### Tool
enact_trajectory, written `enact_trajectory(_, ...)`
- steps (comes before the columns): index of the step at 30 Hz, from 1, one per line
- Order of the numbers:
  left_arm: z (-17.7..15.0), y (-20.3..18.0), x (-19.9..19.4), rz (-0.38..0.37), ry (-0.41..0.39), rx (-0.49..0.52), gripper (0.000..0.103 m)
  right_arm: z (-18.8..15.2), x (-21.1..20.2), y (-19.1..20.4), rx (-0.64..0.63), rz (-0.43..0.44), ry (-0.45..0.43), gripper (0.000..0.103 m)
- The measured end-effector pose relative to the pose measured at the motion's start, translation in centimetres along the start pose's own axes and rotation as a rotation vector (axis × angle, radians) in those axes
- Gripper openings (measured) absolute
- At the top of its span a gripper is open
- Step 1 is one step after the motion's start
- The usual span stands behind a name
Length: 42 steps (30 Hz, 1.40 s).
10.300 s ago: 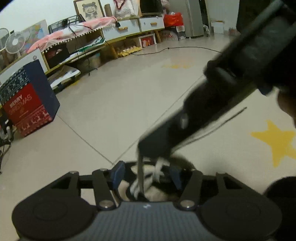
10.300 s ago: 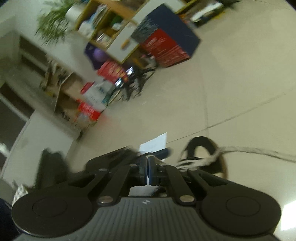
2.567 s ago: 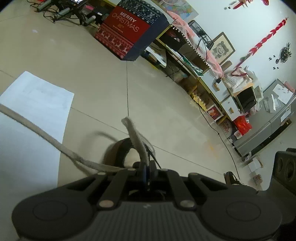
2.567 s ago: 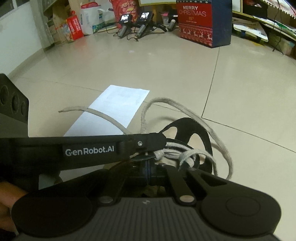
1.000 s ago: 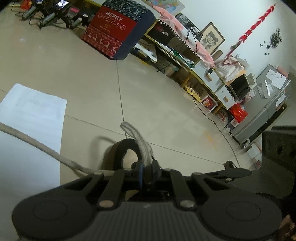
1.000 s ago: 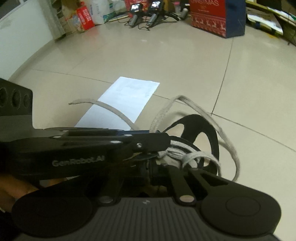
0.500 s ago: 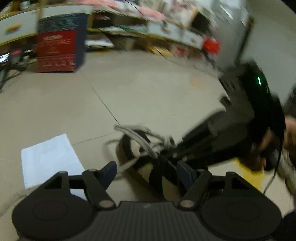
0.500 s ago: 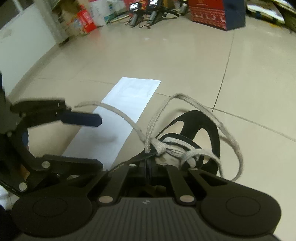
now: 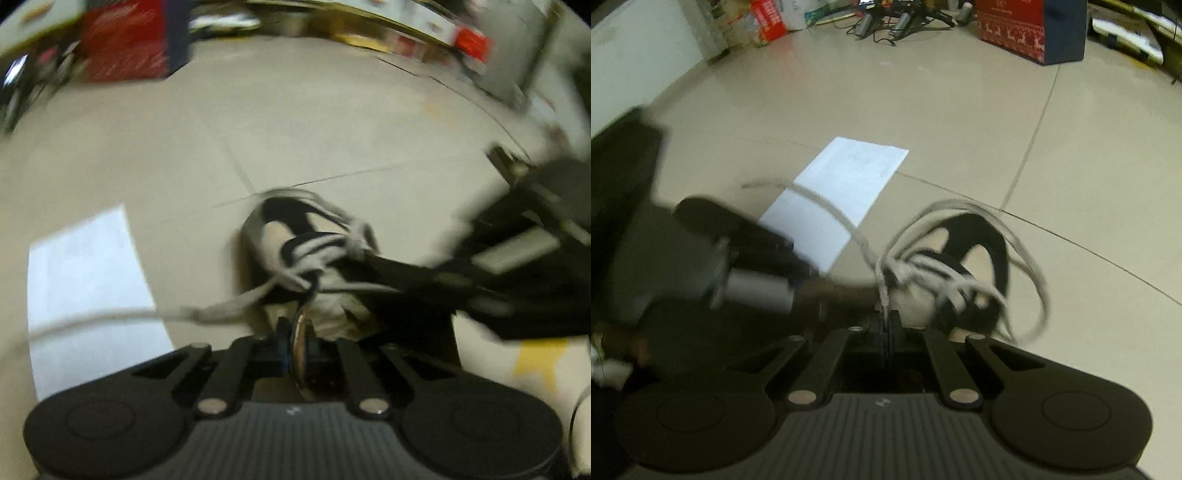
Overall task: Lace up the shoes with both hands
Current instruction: 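Pull the grey lace through the eyelets with the left tool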
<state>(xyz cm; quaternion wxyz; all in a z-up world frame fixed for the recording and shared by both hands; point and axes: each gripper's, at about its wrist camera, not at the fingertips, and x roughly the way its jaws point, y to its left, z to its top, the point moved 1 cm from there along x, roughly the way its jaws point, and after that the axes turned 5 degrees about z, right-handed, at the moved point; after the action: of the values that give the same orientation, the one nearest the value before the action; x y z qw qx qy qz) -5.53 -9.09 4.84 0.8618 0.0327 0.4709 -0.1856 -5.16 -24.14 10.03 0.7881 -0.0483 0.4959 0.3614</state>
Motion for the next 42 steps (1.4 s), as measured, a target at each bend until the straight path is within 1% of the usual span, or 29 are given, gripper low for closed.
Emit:
enact_trajectory(2, -0.1, 0.0, 0.0, 0.016, 0.002, -0.03, 0.007, -1.7, -2.3, 0.3, 0.006, -0.015, 0.01, 0.003)
enact_trajectory(3, -0.2, 0.0, 0.0, 0.023, 0.003, -0.044, 0.006, -2.6, -3.4, 0.4, 0.013, -0.041, 0.017, 0.002)
enact_trajectory(4, -0.3, 0.0, 0.0, 0.025, 0.001, -0.056, 0.007, -3.6, -4.4, 0.6, 0.004, -0.092, 0.024, 0.003)
enact_trajectory(6, -0.5, 0.1, -0.2, 0.025, -0.001, -0.083, 0.007, -5.6, -6.6, 0.0, 0.041, -0.151, 0.038, 0.003)
enact_trajectory(8, -0.8, 0.3, -0.2, 0.023, -0.003, -0.099, 0.007, -7.4, -8.2, -0.8, 0.056, -0.236, 0.061, 0.003)
enact_trajectory(10, -1.0, 0.5, -0.3, 0.022, -0.002, -0.107, 0.008, -9.1, -9.2, -1.8, 0.051, -0.363, 0.097, 0.002)
enact_trajectory(15, -0.5, 0.2, -0.3, 0.04, -0.012, -0.112, 0.008, -14.5, -12.0, -7.0, 0.09, -0.728, 0.239, 0.003)
enact_trajectory(18, -0.2, -0.1, -0.4, 0.038, -0.013, -0.111, 0.009, -17.3, -12.6, -9.7, 0.106, -0.875, 0.306, 0.003)
enact_trajectory(20, -0.1, -0.2, -0.5, 0.041, -0.014, -0.102, 0.009, -18.1, -12.5, -10.5, 0.134, -0.888, 0.307, 0.003)
enact_trajectory(22, 0.0, -0.3, -0.6, 0.049, -0.014, -0.104, 0.01, -18.0, -12.0, -10.6, 0.085, -0.965, 0.307, 0.002)
enact_trajectory(24, 0.0, -0.2, -0.8, 0.06, -0.013, -0.115, 0.01, -17.9, -12.5, -11.4, 0.079, -1.028, 0.291, 0.002)
enact_trajectory(25, 0.0, -0.2, -0.8, 0.065, -0.012, -0.12, 0.008, -17.8, -13.0, -11.9, 0.099, -1.039, 0.281, 0.0)
enact_trajectory(26, 0.0, -0.1, -0.9, 0.07, -0.011, -0.127, 0.008, -17.6, -14.0, -12.4, 0.128, -1.059, 0.268, 0.0)
enact_trajectory(28, 0.0, 0.6, -1.0, 0.037, -0.01, -0.164, 0.008, -17.5, -15.9, -12.8, 0.175, -1.087, 0.241, 0.0)
enact_trajectory(29, -0.1, 1.0, -1.1, 0.02, -0.009, -0.181, 0.01, -17.6, -16.8, -12.8, 0.197, -1.078, 0.233, 0.0)
enact_trajectory(30, 0.0, 1.2, -1.1, -0.006, -0.011, -0.187, 0.014, -17.7, -17.3, -12.7, 0.202, -1.019, 0.226, 0.0)
enact_trajectory(31, 0.0, 1.0, -1.1, -0.012, -0.014, -0.181, 0.018, -17.8, -17.2, -12.1, 0.197, -0.933, 0.218, 0.0)
enact_trajectory(33, 0.0, 0.6, -1.2, -0.024, -0.02, -0.167, 0.02, -17.1, -15.9, -10.3, 0.148, -0.817, 0.174, 0.001)
enact_trajectory(34, 0.1, 0.2, -1.3, -0.017, -0.023, -0.143, 0.02, -16.4, -14.8, -9.4, 0.107, -0.754, 0.153, 0.003)
enact_trajectory(36, 0.1, 0.3, -1.4, -0.029, -0.022, -0.146, 0.021, -14.5, -12.2, -7.9, 0.058, -0.631, 0.09, 0.005)
enact_trajectory(37, 0.1, 0.5, -1.5, -0.041, -0.021, -0.154, 0.023, -13.5, -10.9, -7.2, 0.043, -0.567, 0.05, 0.017)
enact_trajectory(39, 0.0, 0.8, -1.7, -0.065, -0.018, -0.167, 0.026, -11.0, -8.0, -5.8, 0.012, -0.442, -0.012, 0.036)
enact_trajectory(41, 0.0, 1.3, -2.0, -0.086, -0.02, -0.18, 0.03, -8.3, -6.2, -4.0, -0.023, -0.352, -0.077, 0.036)
enact_trajectory(42, 0.1, 1.7, -2.0, -0.095, -0.023, -0.188, 0.035, -7.0, -5.4, -3.0, -0.04, -0.31, -0.11, 0.038)
